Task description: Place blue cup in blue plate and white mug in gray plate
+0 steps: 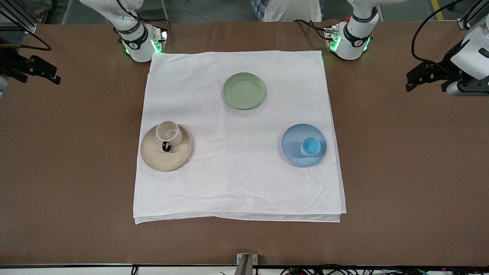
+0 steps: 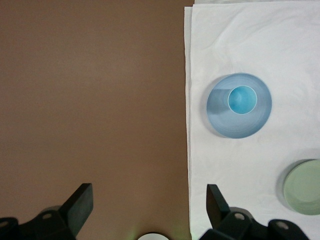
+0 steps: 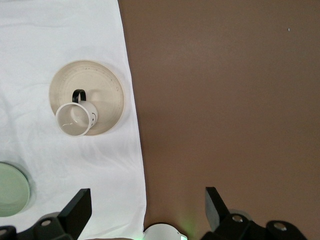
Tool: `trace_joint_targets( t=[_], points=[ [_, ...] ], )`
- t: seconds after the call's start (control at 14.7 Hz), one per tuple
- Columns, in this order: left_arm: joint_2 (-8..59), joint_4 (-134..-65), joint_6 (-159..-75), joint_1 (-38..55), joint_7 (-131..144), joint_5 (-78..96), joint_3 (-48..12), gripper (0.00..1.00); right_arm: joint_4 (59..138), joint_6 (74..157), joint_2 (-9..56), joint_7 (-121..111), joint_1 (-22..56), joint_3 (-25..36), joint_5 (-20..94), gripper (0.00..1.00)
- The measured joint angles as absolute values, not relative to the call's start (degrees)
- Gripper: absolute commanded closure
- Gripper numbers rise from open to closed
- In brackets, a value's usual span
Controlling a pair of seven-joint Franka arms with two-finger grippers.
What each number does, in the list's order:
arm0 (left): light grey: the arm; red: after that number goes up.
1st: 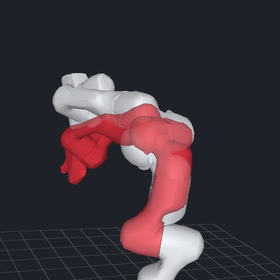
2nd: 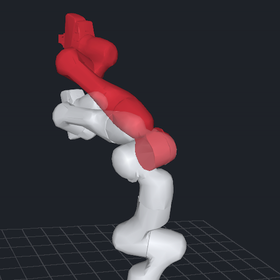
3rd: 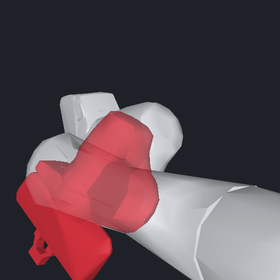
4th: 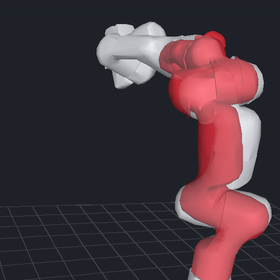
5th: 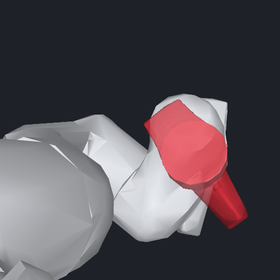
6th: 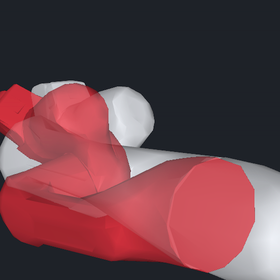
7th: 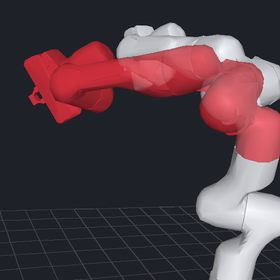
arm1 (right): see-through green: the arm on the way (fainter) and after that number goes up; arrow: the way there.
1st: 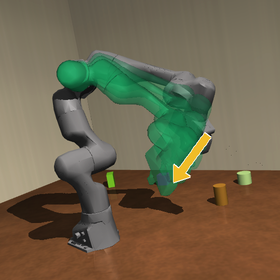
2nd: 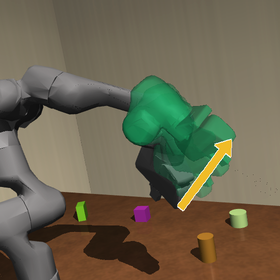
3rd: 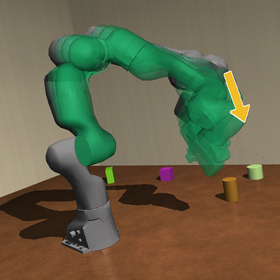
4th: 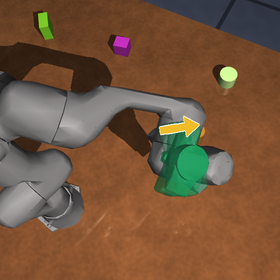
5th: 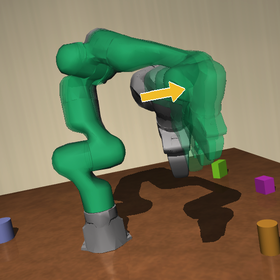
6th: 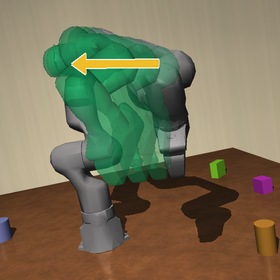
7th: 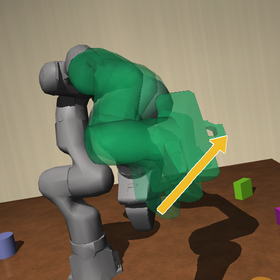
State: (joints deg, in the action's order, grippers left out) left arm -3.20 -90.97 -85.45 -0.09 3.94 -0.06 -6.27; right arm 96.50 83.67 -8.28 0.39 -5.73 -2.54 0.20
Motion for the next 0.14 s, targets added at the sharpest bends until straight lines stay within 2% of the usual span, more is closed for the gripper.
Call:
trace_joint_targets(
  t=[0.14],
  points=[
    [-3.2, -90.8, -85.5, -0.1, 3.9, -0.2, -6.5, 0.00, 96.4, 83.8, -8.3, 0.4, -5.7, -2.5, 0.2, 0.00]
  ],
)
